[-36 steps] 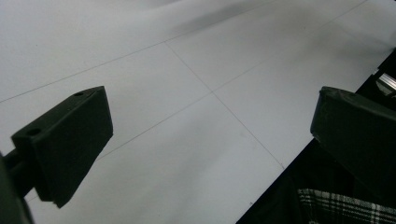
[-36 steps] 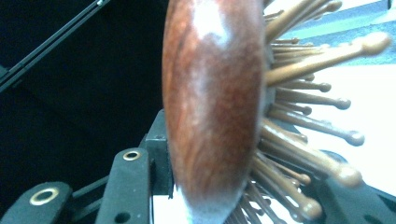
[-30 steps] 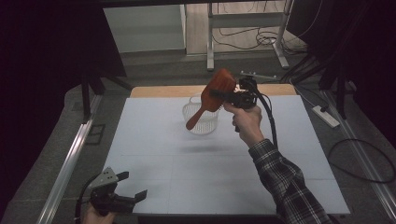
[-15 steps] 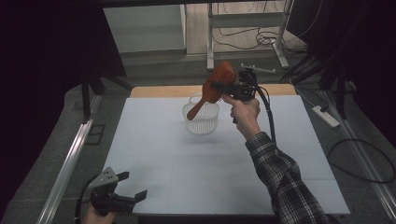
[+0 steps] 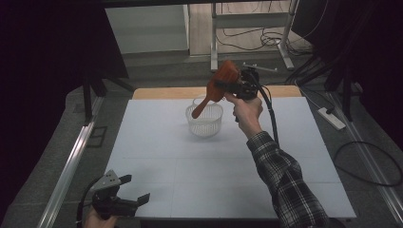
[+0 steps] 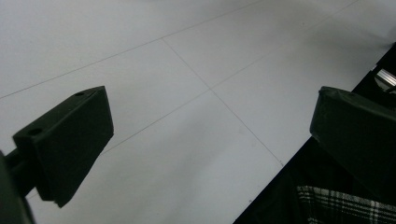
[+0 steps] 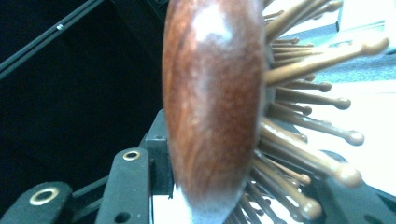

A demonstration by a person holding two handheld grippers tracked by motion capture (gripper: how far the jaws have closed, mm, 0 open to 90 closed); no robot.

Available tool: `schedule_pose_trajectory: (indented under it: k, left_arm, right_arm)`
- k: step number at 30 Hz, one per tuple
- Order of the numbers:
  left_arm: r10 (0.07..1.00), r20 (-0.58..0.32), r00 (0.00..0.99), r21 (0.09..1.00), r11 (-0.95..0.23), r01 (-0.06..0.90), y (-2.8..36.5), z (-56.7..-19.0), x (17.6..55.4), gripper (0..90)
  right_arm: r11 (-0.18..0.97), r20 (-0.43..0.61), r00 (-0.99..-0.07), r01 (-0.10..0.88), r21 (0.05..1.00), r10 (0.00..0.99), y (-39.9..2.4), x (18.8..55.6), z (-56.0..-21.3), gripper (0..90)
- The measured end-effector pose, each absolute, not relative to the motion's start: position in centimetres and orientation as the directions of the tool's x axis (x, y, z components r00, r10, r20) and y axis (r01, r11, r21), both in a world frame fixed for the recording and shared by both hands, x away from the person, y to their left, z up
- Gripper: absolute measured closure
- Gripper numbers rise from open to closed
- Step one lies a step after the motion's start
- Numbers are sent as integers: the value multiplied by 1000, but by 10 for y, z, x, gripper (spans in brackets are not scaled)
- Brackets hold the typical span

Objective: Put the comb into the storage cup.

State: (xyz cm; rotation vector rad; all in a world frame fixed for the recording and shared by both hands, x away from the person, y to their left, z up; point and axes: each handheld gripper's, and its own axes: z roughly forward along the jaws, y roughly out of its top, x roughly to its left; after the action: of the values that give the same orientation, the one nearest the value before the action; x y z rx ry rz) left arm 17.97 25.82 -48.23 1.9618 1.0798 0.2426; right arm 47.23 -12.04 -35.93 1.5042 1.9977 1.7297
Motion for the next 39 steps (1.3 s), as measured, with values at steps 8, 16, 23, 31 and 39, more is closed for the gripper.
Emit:
schedule_pose_trajectory:
  k: [8, 16, 23, 31, 39]
  left_arm:
    - [763, -223, 607, 761, -253, 598, 259, -482, 180, 0]
    - [762, -225, 607, 761, -252, 598, 259, -482, 180, 0]
    - [762, -227, 606, 762, -248, 598, 259, -483, 180, 0]
    - [762, -228, 606, 762, -248, 598, 260, -483, 180, 0]
    - [763, -229, 604, 761, -247, 600, 260, -483, 180, 0]
  right_arm:
    - [-102, 462, -506, 586, 804, 728, -113, 475, -367, 531]
    - [-75, 433, -503, 584, 808, 748, -106, 477, -374, 530]
    - [-55, 419, -500, 590, 805, 758, -100, 477, -383, 529]
    - [-38, 407, -495, 599, 800, 767, -95, 476, -397, 528]
    - [-23, 402, -490, 613, 790, 774, -91, 474, -411, 526]
